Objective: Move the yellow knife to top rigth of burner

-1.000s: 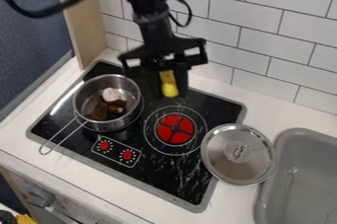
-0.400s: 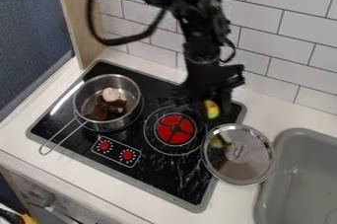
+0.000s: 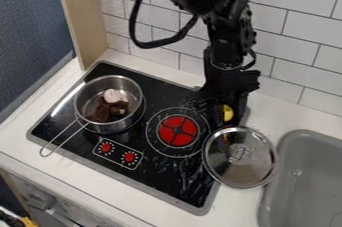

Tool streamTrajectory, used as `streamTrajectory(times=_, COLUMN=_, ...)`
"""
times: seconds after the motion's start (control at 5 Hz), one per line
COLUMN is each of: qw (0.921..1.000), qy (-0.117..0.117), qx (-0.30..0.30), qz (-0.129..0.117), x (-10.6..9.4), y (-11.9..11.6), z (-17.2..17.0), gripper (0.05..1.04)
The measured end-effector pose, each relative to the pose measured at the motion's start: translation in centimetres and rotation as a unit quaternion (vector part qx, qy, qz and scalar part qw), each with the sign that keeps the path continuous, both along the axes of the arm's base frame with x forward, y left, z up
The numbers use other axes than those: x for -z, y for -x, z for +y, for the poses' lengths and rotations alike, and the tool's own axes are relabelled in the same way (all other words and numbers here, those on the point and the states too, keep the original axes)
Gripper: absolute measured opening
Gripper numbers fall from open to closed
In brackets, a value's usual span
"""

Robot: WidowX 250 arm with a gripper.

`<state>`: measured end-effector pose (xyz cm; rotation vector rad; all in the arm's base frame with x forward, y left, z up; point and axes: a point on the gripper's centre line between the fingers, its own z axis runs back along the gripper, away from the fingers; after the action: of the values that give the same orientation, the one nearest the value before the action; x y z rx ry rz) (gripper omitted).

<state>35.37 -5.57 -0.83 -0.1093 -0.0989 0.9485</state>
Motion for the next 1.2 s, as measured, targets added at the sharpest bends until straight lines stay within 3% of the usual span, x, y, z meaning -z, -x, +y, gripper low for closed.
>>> streamTrajectory(times=0.2, qw=1.0000, qy=-0.002, qx=-0.005, qz=0.008, x=0.1, y=-0.1, z=0.0, gripper=0.796)
streamTrajectory(times=0.4, qw=0.9999, qy=0.006, qx=0.000, qz=0.013, x=0.1, y=0.1, z=-0.2, gripper=0.999)
streamTrajectory(times=0.8, qw=0.9995, qy=0.023, qx=0.004, qz=0.020, x=-0.9, y=0.9, z=-0.1, gripper=0.999)
streamTrajectory(times=1.2, qw=0.9986, qy=0.045, qx=0.026, qz=-0.012, x=-5.2, y=0.8, z=-0.5, gripper=0.999)
